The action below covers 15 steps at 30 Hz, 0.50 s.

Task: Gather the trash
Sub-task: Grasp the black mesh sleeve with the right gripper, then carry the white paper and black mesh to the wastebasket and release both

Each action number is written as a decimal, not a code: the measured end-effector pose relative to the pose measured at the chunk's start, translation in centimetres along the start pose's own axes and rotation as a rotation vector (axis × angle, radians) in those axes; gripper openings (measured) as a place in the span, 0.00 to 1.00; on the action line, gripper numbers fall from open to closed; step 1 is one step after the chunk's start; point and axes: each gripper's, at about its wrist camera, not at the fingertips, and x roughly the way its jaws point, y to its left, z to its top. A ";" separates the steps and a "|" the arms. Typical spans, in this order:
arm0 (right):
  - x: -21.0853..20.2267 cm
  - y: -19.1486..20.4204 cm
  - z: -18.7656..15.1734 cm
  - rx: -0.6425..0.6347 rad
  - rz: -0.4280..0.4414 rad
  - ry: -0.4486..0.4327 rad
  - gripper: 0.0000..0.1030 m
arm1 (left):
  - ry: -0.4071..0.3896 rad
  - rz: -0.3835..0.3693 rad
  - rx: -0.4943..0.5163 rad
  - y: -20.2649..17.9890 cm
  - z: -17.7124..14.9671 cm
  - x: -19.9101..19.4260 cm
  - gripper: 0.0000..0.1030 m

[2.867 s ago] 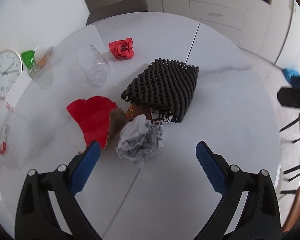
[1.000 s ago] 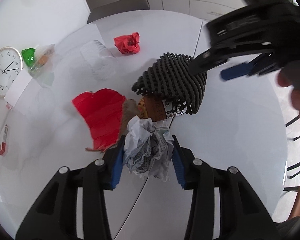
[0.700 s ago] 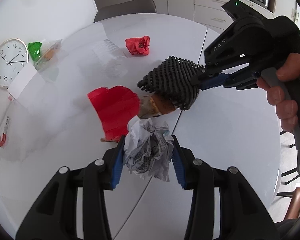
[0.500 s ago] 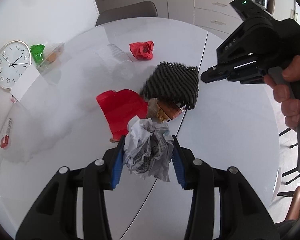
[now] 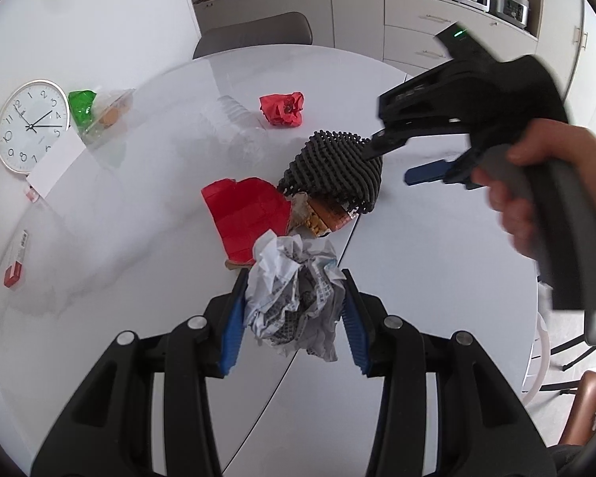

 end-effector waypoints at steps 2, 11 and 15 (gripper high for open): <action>1.1 -0.1 0.5 0.027 0.004 0.016 0.55 | -0.001 -0.001 0.002 0.3 -0.1 -0.1 0.42; 1.2 0.4 0.8 0.018 0.005 -0.015 0.13 | -0.008 -0.001 -0.003 1.6 0.3 -0.3 0.42; -3.3 1.1 0.1 -0.055 0.015 -0.099 0.13 | -0.018 -0.004 0.005 1.1 0.9 -0.9 0.42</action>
